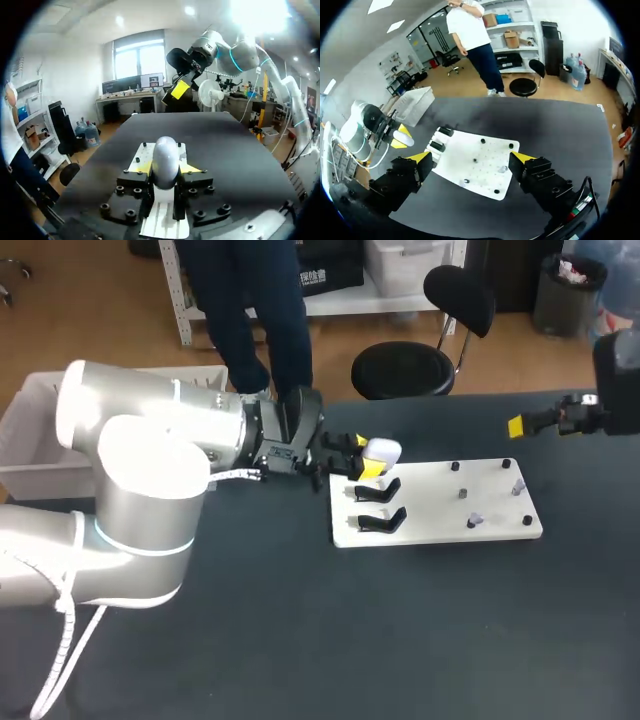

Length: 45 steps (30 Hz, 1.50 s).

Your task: Pick up each earbud case from the left stands, insert the matching earbuds, close the lid, and place the case in the box.

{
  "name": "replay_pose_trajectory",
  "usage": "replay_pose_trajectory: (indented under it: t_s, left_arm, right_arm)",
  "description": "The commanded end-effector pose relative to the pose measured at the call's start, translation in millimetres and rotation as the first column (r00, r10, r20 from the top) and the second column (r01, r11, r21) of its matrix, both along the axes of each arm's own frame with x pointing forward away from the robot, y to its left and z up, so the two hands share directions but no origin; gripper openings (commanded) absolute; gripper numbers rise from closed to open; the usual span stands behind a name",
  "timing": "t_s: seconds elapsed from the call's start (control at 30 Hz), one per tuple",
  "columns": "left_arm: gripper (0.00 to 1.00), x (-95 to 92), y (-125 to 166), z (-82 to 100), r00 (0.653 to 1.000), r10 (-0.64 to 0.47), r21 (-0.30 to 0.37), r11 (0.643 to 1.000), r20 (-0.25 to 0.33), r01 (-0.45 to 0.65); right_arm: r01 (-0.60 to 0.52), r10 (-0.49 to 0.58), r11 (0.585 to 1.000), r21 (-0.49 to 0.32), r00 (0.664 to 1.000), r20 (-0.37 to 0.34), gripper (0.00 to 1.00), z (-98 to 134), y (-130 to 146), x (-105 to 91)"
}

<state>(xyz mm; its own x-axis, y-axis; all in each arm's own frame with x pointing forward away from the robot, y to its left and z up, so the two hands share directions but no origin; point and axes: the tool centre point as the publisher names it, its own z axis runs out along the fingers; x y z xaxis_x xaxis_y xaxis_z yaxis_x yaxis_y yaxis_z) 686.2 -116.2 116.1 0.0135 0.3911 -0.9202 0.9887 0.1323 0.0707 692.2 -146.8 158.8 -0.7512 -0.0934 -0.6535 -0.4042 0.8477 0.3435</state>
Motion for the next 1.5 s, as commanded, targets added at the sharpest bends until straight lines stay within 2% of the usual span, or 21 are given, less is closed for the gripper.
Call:
replay_pose_trajectory:
  t_s: [0.03, 0.2, 0.57, 0.97, 1.5]
  left_arm:
    - [0.0, 8.1, -13, 5.1, 1.0, 0.028, -0.035, 0.999, 0.001, -0.028]
    - [0.0, 14.0, -24, 15.3, 1.0, 0.024, -0.069, 0.997, 0.0, -0.024]
    - [0.0, 17.5, -42, 27.2, 1.0, -0.009, -0.124, 0.992, 0.01, 0.01]
    - [0.0, 15.3, -55, 35.2, 0.999, -0.043, -0.139, 0.989, 0.033, 0.047]
    - [0.0, 10.7, -59, 39.7, 0.996, -0.069, -0.143, 0.987, 0.051, 0.075]
  right_arm:
    - [-0.019, 0.019, 1.0, -0.024, 1.0, 0.0, 1.0, 8, 22, 0.4]
    - [-0.067, 0.066, 0.995, -0.069, 0.998, -0.017, 1.0, 14, 46, -8.0]
    - [-0.117, 0.115, 0.991, -0.062, 0.993, -0.036, 1.0, 15, 70, -11.6]
    - [-0.165, 0.163, 0.985, -0.049, 0.986, -0.038, 1.0, 17, 82, -5.6]
    - [-0.182, 0.18, 0.982, -0.043, 0.983, -0.046, 1.0, 16, 85, -0.6]
